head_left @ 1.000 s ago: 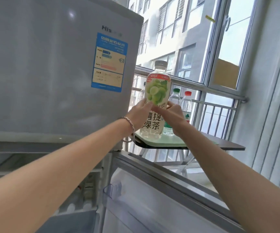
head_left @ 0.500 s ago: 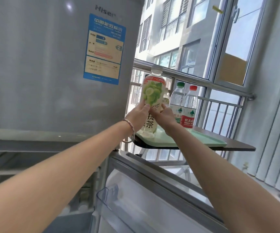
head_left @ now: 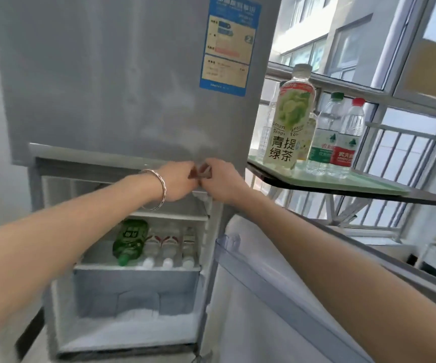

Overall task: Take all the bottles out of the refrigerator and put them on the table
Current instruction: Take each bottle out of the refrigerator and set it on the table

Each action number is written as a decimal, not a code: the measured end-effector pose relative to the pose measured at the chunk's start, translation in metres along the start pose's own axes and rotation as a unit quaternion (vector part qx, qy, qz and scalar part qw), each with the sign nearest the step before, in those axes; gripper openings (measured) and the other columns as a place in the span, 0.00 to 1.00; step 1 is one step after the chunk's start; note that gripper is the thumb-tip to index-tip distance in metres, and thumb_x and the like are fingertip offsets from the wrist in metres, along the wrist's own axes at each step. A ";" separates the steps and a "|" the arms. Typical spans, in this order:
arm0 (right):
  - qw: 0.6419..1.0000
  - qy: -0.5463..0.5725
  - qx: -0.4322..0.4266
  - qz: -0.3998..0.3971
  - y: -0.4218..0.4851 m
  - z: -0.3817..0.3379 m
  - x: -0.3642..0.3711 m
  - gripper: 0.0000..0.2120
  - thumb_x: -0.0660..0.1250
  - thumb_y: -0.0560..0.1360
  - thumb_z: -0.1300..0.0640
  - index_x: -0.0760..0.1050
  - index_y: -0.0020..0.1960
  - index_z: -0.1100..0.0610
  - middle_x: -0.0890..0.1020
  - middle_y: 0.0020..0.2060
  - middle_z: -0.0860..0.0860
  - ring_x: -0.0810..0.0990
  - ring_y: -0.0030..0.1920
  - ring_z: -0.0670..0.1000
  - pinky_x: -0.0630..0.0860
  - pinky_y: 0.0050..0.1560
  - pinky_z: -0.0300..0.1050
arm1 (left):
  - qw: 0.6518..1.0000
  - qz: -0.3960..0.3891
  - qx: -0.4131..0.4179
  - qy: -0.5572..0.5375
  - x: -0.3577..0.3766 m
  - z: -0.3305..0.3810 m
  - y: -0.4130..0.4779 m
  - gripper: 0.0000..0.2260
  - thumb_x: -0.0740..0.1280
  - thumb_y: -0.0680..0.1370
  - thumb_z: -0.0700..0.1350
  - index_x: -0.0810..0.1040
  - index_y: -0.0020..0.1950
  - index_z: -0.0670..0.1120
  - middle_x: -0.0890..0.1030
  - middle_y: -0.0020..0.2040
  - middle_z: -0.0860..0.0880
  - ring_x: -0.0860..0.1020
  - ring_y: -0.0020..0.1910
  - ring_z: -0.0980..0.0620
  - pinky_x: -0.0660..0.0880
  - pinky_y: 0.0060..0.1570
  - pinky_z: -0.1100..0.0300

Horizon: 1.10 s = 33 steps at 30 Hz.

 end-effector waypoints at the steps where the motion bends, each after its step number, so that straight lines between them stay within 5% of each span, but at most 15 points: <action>1: 0.998 -0.005 -0.006 -0.062 -0.002 -0.007 0.029 0.08 0.62 0.74 0.59 0.77 0.50 0.59 0.81 0.44 0.57 0.84 0.43 0.61 0.81 0.37 0.50 | 1.000 -0.021 -0.009 0.019 0.013 -0.020 -0.007 0.11 0.61 0.78 0.46 0.76 0.55 0.42 0.81 0.54 0.42 0.78 0.49 0.43 0.72 0.46 0.56; 3: 0.984 -0.028 -0.014 -0.175 -0.006 -0.017 0.091 0.12 0.61 0.75 0.59 0.77 0.56 0.58 0.82 0.50 0.57 0.84 0.41 0.60 0.81 0.32 0.47 | 0.996 -0.057 -0.041 0.049 0.039 -0.063 -0.020 0.11 0.61 0.77 0.46 0.76 0.55 0.43 0.81 0.57 0.41 0.79 0.55 0.42 0.73 0.52 0.57; 9: 0.944 -0.097 0.026 -0.316 -0.004 0.014 0.253 0.19 0.65 0.75 0.55 0.71 0.64 0.57 0.80 0.61 0.58 0.80 0.57 0.59 0.77 0.54 0.49 | 0.971 -0.116 -0.153 0.141 0.125 -0.162 -0.031 0.13 0.60 0.78 0.45 0.75 0.60 0.42 0.81 0.58 0.42 0.80 0.56 0.42 0.74 0.47 0.58; 11: 0.942 -0.121 0.024 -0.313 0.002 0.025 0.282 0.23 0.66 0.74 0.54 0.67 0.68 0.57 0.76 0.64 0.59 0.76 0.63 0.60 0.72 0.63 0.52 | 0.963 -0.107 -0.216 0.119 0.146 -0.193 -0.026 0.14 0.60 0.78 0.45 0.74 0.60 0.42 0.81 0.58 0.41 0.80 0.56 0.41 0.74 0.48 0.57; 16: 0.934 -0.141 0.012 -0.328 0.023 0.052 0.343 0.30 0.69 0.74 0.54 0.62 0.73 0.57 0.68 0.71 0.60 0.69 0.70 0.62 0.68 0.68 0.57 | 0.932 -0.082 -0.348 0.065 0.201 -0.260 -0.008 0.15 0.59 0.79 0.46 0.77 0.61 0.41 0.80 0.60 0.41 0.79 0.58 0.43 0.75 0.53 0.56; 20: 0.931 -0.163 0.007 -0.327 0.044 0.070 0.370 0.33 0.67 0.75 0.54 0.58 0.76 0.55 0.62 0.74 0.60 0.61 0.74 0.62 0.56 0.73 0.64 | 0.910 -0.069 -0.408 0.023 0.238 -0.302 0.007 0.20 0.57 0.79 0.46 0.67 0.70 0.40 0.71 0.69 0.41 0.72 0.66 0.44 0.70 0.66 0.56; 23: 0.936 -0.167 0.003 -0.309 0.059 0.081 0.387 0.34 0.66 0.74 0.56 0.57 0.77 0.54 0.58 0.75 0.60 0.55 0.76 0.62 0.51 0.75 0.65 | 0.870 -0.030 -0.484 -0.087 0.264 -0.335 0.014 0.28 0.64 0.76 0.48 0.62 0.72 0.36 0.71 0.69 0.39 0.73 0.66 0.43 0.71 0.65 0.54; 28: 0.951 -0.146 0.027 -0.269 0.063 0.091 0.392 0.36 0.67 0.74 0.56 0.55 0.77 0.55 0.57 0.76 0.61 0.54 0.76 0.62 0.49 0.75 0.63 | 0.829 0.009 -0.527 -0.188 0.282 -0.343 0.016 0.30 0.68 0.75 0.41 0.58 0.72 0.33 0.74 0.66 0.38 0.74 0.64 0.41 0.71 0.65 0.52; 33: 0.952 -0.113 0.066 -0.277 0.051 0.095 0.384 0.42 0.67 0.74 0.60 0.47 0.79 0.54 0.50 0.78 0.60 0.48 0.78 0.62 0.47 0.76 0.63 | 0.855 0.002 -0.505 -0.116 0.259 -0.324 0.009 0.27 0.60 0.80 0.42 0.54 0.74 0.34 0.72 0.66 0.34 0.73 0.65 0.38 0.70 0.63 0.49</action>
Point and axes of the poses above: each hand's wrist, its own y-axis towards the middle knuckle, its own x-axis out of the palm, z = x × y, the point moved 8 cm from there along y, towards the middle knuckle
